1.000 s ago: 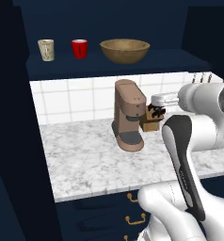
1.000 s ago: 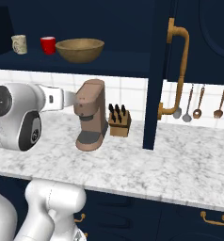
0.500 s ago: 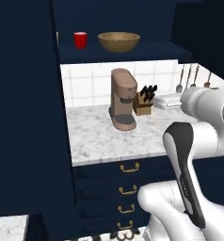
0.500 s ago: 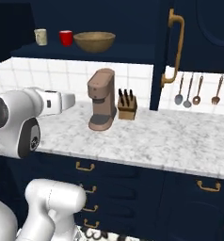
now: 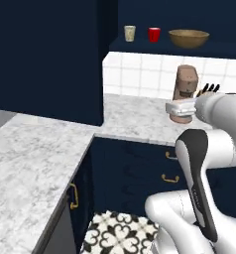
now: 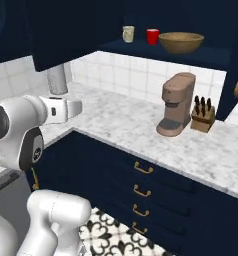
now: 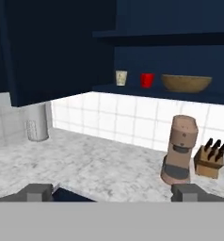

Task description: Gather all objects into one cabinet and sort the glasses and bowls to opposite sides.

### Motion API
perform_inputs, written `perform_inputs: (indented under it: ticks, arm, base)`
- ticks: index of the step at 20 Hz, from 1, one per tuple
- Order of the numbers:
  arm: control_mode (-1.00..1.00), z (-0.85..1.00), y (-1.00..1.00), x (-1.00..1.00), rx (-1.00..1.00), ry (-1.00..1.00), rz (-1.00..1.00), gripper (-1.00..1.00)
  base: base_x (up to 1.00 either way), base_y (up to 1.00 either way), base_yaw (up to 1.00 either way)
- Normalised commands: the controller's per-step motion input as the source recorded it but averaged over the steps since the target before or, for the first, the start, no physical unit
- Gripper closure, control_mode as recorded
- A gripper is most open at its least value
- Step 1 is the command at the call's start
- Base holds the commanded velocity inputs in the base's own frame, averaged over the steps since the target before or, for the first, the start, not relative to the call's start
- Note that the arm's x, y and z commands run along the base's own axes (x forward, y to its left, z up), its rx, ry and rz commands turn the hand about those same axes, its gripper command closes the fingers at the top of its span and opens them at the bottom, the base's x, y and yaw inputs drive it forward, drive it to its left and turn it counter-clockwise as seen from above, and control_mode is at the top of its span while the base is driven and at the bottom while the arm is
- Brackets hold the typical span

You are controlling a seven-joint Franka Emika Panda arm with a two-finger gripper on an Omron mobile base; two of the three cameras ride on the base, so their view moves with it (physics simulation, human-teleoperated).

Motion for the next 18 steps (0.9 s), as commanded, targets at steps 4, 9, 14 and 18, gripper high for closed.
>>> perform_inputs:
  ticks: [4,9,14,18]
  arm:
    - [1.00,0.00,0.00,0.00,0.00,0.00,0.00,-1.00]
    - [1.00,0.00,0.00,0.00,0.00,0.00,0.00,-1.00]
    - [1.00,0.00,0.00,0.00,0.00,0.00,0.00,-1.00]
    - [1.00,0.00,0.00,0.00,0.00,0.00,0.00,-1.00]
  base:
    - [-0.34,-0.33,0.70]
    - [-0.89,-0.54,0.59]
    - [-0.99,-0.35,0.46]
    - [-0.86,0.48,0.32]
